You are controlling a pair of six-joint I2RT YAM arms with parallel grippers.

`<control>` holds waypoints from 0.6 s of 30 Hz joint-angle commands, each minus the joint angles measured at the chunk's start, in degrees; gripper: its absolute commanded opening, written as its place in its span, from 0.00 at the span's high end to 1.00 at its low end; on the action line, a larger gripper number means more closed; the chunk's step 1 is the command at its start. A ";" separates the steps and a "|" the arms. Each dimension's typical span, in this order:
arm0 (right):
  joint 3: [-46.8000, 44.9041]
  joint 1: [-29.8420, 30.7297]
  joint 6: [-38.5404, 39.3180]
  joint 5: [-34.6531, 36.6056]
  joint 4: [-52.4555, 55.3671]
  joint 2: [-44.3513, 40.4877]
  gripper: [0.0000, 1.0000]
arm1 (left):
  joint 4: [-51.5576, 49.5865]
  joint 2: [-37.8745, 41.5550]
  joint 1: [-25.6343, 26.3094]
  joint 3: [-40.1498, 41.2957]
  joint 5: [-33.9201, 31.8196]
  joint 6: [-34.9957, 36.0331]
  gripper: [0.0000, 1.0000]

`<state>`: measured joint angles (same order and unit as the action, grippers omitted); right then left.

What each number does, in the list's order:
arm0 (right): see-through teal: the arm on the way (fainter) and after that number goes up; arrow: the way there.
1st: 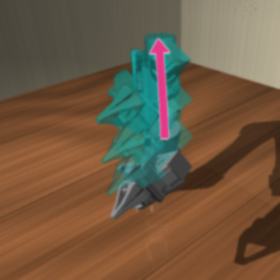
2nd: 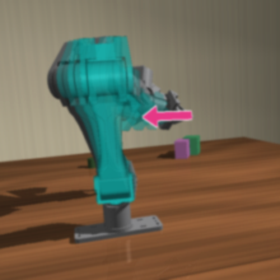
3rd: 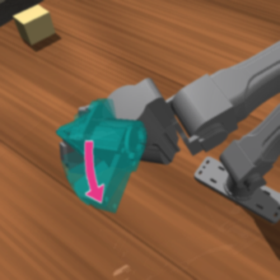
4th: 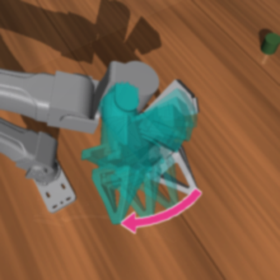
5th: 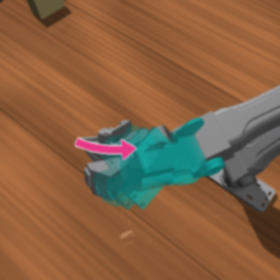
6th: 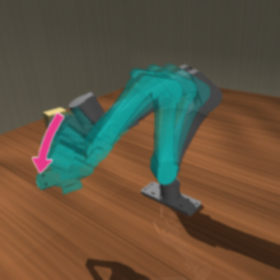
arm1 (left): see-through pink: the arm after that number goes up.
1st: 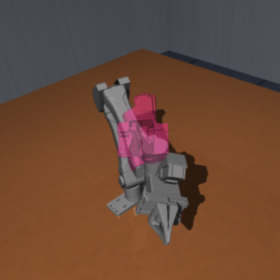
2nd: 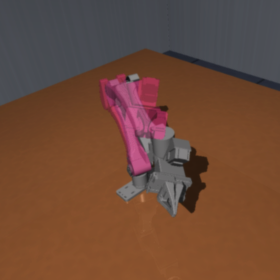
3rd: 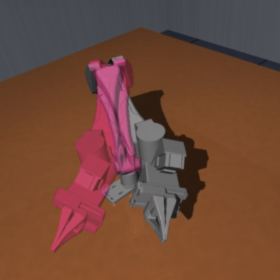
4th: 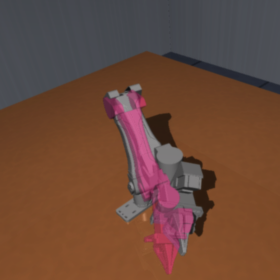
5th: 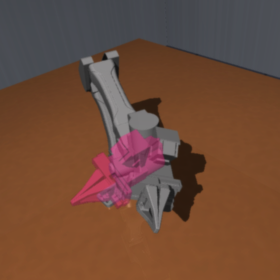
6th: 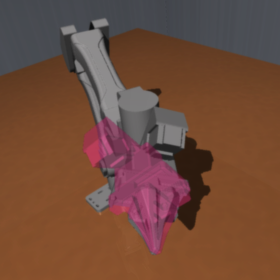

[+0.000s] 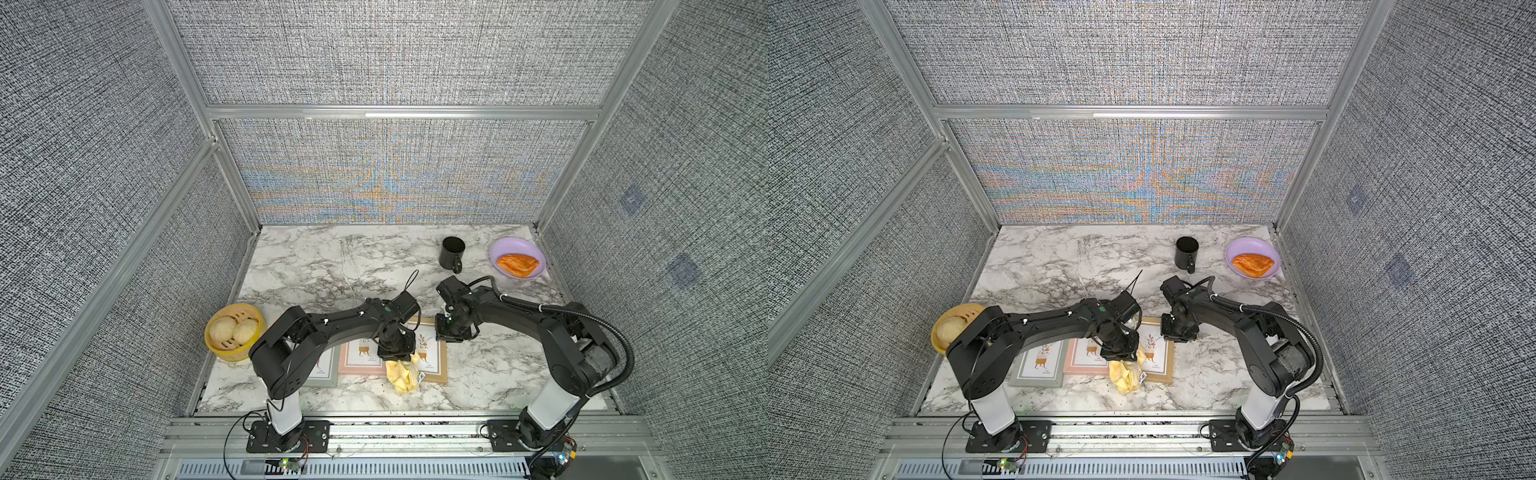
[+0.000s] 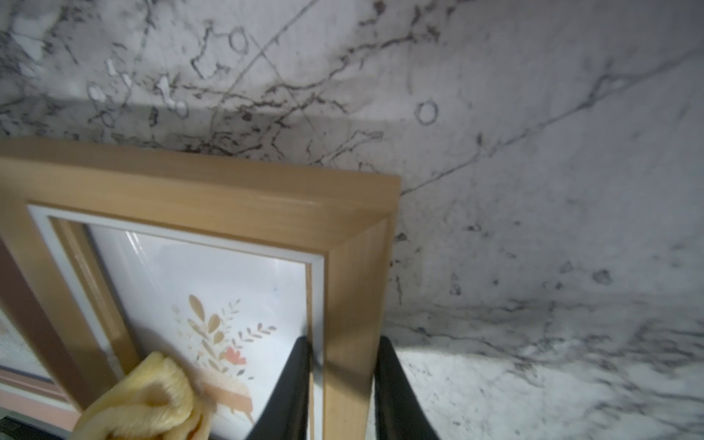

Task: Wipe the picture frame with a cloth
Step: Wipe the dirt from the picture frame.

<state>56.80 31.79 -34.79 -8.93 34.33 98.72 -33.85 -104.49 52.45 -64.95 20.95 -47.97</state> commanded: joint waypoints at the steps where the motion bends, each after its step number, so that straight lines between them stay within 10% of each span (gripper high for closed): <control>1: -0.79 0.20 0.68 3.89 1.05 1.18 0.76 | -0.19 -1.20 1.06 -1.27 -0.42 1.14 1.00; 18: -0.28 0.20 0.67 4.09 1.35 1.40 0.76 | -0.76 1.07 5.78 2.37 -1.42 -0.76 1.00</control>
<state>57.34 31.90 -33.67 -8.88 34.96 99.04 -28.82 -104.62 59.31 -63.92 19.92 -49.54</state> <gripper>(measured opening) 0.244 0.097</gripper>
